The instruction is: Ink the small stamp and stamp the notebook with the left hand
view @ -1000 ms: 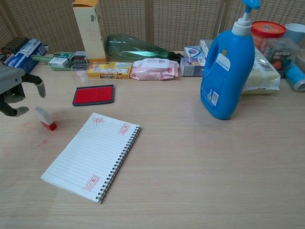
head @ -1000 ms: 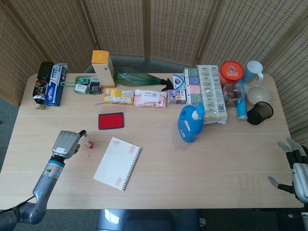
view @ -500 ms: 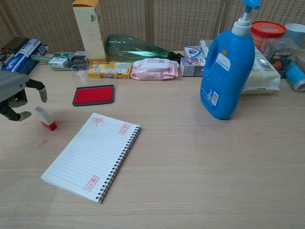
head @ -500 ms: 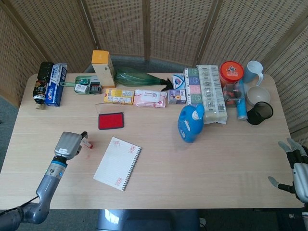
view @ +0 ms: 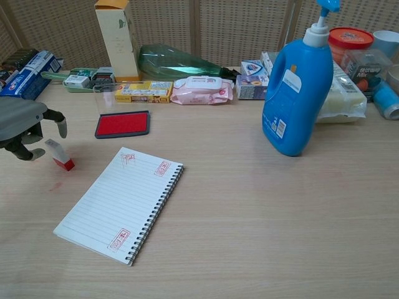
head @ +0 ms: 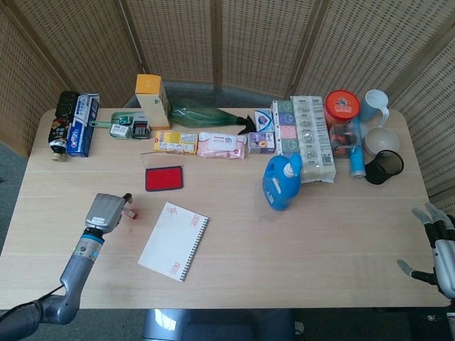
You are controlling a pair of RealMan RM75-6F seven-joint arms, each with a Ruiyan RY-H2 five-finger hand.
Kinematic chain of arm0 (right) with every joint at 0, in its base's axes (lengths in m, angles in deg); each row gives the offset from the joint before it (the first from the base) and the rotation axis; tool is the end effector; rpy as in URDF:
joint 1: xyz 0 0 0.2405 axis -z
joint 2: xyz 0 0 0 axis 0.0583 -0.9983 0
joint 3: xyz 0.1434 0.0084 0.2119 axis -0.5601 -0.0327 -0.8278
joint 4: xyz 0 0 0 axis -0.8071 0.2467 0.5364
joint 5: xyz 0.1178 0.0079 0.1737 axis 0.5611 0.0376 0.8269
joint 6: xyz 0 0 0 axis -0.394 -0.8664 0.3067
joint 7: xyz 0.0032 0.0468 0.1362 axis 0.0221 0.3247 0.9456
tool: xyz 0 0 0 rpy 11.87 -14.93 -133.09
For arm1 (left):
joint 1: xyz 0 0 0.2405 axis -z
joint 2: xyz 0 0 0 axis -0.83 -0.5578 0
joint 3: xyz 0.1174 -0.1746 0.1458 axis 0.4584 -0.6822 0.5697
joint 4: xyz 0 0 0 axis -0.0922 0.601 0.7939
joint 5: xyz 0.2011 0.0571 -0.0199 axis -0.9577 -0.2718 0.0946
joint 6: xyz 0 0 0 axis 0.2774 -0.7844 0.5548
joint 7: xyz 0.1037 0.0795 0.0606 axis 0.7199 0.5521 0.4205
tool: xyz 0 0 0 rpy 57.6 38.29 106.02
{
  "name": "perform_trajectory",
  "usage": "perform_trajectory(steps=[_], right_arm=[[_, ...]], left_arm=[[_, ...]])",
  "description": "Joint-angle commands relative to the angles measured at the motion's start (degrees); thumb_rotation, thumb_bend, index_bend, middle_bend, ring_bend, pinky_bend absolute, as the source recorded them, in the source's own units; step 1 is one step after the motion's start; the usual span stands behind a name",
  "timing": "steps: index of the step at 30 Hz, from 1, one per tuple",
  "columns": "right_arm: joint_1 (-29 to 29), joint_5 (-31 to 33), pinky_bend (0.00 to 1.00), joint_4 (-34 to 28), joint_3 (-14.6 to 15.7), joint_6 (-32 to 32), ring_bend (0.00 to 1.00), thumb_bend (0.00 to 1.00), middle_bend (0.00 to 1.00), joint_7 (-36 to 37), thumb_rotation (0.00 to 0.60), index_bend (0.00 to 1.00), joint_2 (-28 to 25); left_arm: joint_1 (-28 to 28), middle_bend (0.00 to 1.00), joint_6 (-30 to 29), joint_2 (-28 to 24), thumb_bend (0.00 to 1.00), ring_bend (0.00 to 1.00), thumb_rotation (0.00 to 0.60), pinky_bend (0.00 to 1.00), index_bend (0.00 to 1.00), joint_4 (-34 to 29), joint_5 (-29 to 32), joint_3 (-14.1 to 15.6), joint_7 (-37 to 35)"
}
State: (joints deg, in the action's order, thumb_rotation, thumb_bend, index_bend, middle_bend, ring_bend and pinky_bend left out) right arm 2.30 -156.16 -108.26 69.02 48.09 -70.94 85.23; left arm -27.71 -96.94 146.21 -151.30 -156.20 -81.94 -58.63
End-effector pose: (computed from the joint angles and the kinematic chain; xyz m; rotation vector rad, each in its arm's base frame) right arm -0.2892 -0.1618 0.2071 1.2758 -1.0125 0.8790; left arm -0.2620 0.3086 -0.0061 -1.7414 -0.8015 -0.6241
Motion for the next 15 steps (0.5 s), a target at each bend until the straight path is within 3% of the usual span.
perform_trajectory(steps=[1, 15], right_arm=[[-0.04, 0.04, 0.00, 0.02, -0.01, -0.04, 0.00, 0.07, 0.03, -0.09, 0.600, 0.12, 0.04], [-0.18, 0.37, 0.00, 0.06, -0.03, -0.24, 0.00, 0.07, 0.03, -0.38, 0.600, 0.12, 0.20]], left_arm=[[0.17, 1.00, 0.07, 0.16, 0.35, 1.00, 0.600, 1.00, 0.39, 0.24, 0.10, 0.03, -0.15], [1.32, 1.00, 0.56, 1.27, 0.36, 1.00, 0.600, 1.00, 0.43, 2.06, 0.25, 0.34, -0.21]])
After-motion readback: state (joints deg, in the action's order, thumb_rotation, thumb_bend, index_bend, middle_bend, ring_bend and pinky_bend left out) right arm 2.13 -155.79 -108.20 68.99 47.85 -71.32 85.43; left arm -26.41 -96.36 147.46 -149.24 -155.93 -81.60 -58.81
